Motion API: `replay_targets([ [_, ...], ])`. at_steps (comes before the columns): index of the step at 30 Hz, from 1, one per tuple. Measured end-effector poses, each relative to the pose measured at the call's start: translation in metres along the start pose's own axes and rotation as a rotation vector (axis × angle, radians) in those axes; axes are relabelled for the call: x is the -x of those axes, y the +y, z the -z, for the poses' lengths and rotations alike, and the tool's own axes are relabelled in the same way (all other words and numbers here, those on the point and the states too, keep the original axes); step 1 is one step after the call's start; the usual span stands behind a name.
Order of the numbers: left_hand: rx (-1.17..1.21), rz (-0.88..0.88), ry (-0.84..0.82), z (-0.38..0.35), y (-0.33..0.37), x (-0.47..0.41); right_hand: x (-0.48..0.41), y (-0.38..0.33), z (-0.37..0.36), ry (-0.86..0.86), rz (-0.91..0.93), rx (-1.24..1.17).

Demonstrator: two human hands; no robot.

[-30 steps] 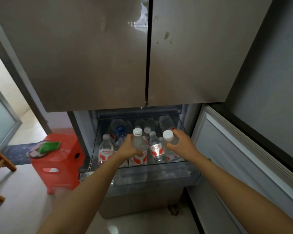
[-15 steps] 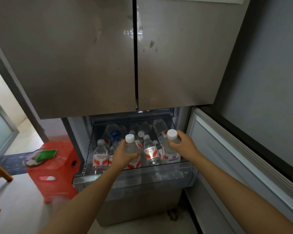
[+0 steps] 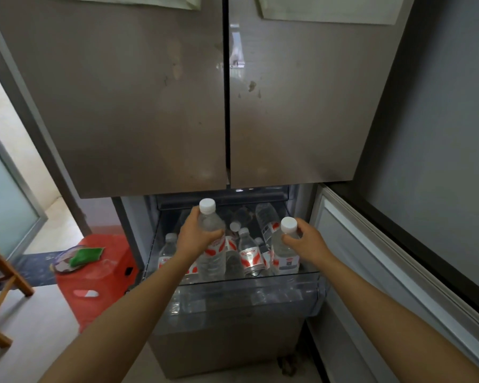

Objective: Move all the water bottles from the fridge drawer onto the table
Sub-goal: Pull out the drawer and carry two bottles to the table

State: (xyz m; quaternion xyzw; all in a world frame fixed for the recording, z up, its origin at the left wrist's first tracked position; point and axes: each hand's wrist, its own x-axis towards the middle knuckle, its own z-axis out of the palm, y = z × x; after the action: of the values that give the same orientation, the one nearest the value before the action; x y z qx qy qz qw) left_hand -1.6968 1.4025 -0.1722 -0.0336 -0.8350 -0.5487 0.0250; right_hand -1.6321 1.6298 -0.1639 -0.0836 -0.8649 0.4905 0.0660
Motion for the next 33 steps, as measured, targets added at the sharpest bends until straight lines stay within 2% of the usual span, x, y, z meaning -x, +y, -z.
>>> replay_targets([
  [6,0.050,-0.077,0.032,0.036,0.029,0.014,-0.003,-0.018,0.012,0.109,0.016,0.043],
  [13,0.053,-0.158,0.025,0.077,0.065,0.036,-0.003,-0.105,0.046,0.248,0.218,-0.030],
  [17,0.029,-0.199,0.022,0.094,0.081,0.048,0.014,-0.141,0.056,0.207,0.302,-0.101],
  [22,0.031,-0.223,0.008,0.111,0.083,0.069,0.052,-0.153,0.044,0.131,0.247,-0.148],
  [26,0.039,-0.202,-0.037,0.117,0.071,0.090,0.089,-0.149,0.028,0.038,0.196,-0.139],
  [33,0.017,-0.155,-0.071,0.121,0.045,0.148,0.139,-0.120,0.004,0.020,0.132,-0.096],
])
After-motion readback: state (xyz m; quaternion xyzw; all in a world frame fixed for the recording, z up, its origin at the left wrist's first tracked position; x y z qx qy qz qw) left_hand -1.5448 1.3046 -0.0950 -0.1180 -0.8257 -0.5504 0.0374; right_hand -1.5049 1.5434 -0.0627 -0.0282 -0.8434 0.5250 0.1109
